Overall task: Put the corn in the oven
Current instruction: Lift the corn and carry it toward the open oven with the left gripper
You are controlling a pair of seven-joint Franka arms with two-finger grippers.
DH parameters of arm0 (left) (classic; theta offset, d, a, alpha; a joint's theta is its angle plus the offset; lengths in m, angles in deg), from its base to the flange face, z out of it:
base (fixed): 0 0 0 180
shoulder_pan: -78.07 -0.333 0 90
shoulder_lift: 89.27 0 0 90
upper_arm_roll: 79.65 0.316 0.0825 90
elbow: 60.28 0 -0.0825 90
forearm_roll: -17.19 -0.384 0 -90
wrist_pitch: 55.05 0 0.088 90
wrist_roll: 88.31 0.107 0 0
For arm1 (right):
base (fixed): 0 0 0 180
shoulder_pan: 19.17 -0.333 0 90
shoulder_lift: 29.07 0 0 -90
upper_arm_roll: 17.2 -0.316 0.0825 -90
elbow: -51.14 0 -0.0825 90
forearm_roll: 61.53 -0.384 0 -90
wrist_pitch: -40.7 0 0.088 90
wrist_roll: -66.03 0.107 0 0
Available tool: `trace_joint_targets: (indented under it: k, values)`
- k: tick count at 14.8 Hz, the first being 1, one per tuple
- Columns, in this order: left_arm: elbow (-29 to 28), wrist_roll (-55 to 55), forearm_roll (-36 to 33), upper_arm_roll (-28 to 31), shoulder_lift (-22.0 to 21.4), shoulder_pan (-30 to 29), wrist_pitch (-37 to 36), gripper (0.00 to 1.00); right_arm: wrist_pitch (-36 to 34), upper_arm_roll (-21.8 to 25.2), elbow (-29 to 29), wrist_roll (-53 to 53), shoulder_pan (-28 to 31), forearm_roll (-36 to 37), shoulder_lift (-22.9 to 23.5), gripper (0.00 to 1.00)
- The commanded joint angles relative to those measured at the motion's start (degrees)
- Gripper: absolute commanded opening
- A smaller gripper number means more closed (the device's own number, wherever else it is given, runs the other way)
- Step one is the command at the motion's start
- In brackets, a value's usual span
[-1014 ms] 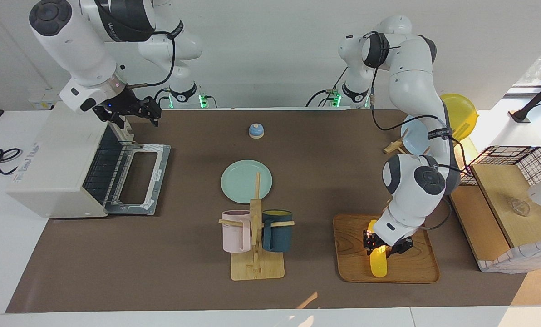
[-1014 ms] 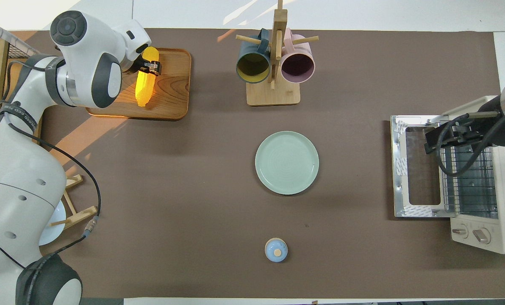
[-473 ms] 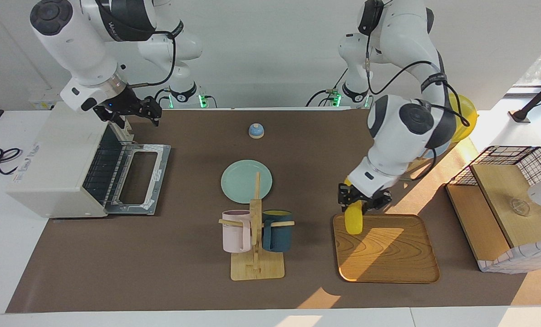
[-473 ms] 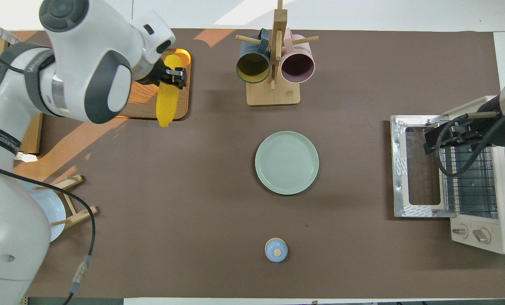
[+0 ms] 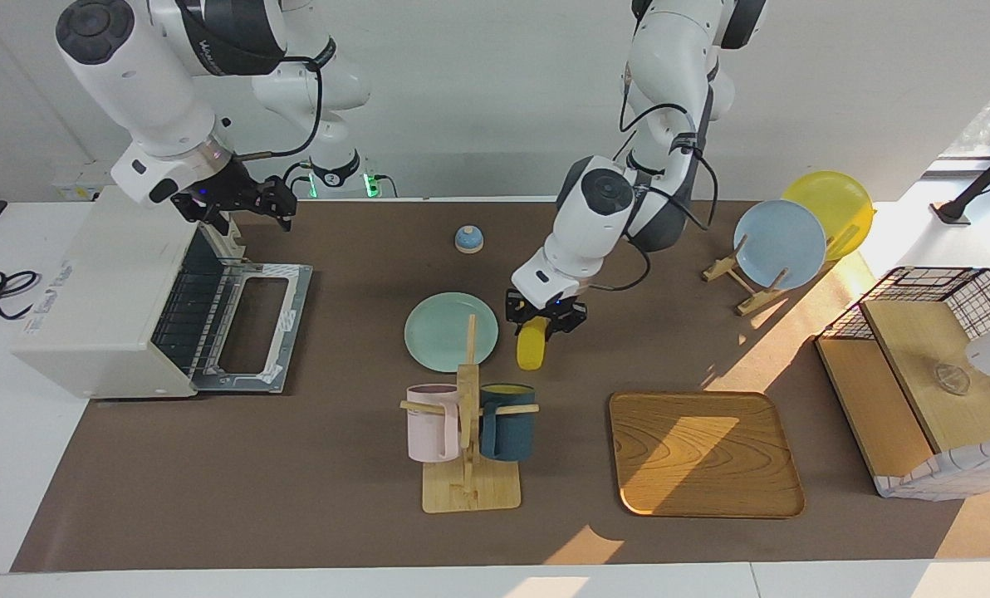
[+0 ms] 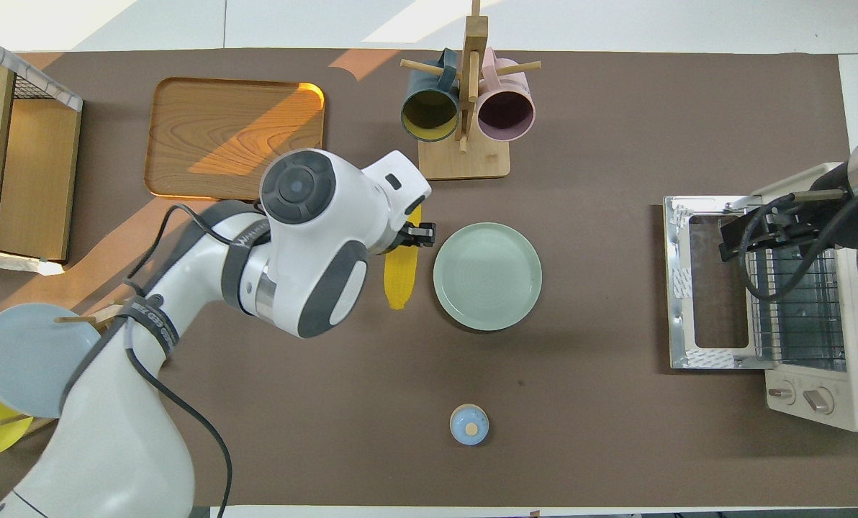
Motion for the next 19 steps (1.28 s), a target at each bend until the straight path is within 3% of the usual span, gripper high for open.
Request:
trace_joint_targets:
  k: [1, 4, 11, 12, 13, 14, 19]
  values:
    - [-4.9, -5.3, 1.3, 1.3, -0.5, 6.3, 8.8, 0.00, 0.9, -0.3, -1.4, 0.5, -0.1, 0.7, -1.2, 1.00]
    - [-4.6, -9.3, 1.3, 1.4, 3.4, 11.2, 16.1, 0.00, 1.0, -0.4, -1.4, 0.4, -0.1, 0.7, -1.2, 1.00]
    - [-4.3, -9.4, 1.3, 1.4, 6.2, 12.9, 20.5, 0.00, 1.1, -0.4, -1.4, 0.4, -0.1, 0.7, -1.2, 1.00]
    - [-4.3, -9.4, 1.3, 1.4, 6.2, 12.8, 20.5, 0.24, 1.1, -0.4, -1.4, 0.4, -0.2, 0.7, -1.2, 1.00]
    - [-4.3, -9.7, 1.3, 1.4, 6.2, 12.8, 20.5, 0.88, 1.1, -0.4, -1.4, 0.4, -0.2, 0.7, -1.2, 1.00]
    - [-4.2, -11.0, 1.3, 1.4, 6.1, 12.7, 20.3, 1.00, 1.1, -0.4, -1.4, 0.5, -0.2, 0.7, -1.2, 1.00]
    - [1.9, -10.9, 1.2, 1.8, 7.0, 10.2, 14.6, 1.00, 1.1, -0.5, -1.5, 0.5, -0.3, 0.7, -1.2, 1.00]
